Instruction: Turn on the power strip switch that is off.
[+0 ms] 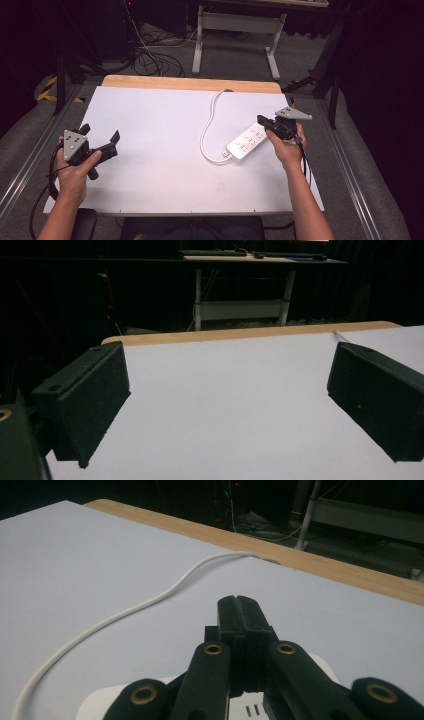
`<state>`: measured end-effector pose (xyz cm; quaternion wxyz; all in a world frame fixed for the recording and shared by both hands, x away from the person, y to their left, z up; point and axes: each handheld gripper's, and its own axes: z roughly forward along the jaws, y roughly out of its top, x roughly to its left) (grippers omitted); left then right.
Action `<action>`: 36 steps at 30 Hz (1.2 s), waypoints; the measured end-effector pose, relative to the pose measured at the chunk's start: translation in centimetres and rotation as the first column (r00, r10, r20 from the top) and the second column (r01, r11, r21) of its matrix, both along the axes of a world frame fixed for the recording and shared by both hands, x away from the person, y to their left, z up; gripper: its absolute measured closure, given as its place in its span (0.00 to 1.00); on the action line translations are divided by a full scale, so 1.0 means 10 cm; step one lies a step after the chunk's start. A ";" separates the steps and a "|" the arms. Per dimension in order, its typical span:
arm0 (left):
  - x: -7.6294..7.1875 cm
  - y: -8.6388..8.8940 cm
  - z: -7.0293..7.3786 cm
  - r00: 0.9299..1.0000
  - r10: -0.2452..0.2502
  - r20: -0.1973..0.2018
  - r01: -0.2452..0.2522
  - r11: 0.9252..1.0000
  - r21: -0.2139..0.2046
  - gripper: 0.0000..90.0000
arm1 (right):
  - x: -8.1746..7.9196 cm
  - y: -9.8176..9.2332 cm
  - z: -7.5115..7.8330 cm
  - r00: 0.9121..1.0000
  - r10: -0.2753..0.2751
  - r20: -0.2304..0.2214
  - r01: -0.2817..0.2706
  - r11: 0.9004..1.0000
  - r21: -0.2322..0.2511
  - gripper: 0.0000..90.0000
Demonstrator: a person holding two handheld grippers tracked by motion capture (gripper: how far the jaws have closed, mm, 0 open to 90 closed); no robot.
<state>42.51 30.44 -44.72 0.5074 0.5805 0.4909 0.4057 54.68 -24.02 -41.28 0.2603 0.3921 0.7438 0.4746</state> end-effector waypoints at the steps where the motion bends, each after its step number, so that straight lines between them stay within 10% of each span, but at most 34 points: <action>1: 0.00 0.00 0.00 1.000 -0.002 -0.001 0.002 1.000 0.001 0.04 | 0.01 0.01 -0.01 1.000 0.000 -0.006 0.000 1.000 -0.003 1.00; 36: 0.00 0.00 -0.01 1.000 -0.007 -0.005 0.007 1.000 0.001 0.05 | 0.36 0.09 -0.37 0.988 -0.039 -0.147 0.016 0.988 -0.155 1.00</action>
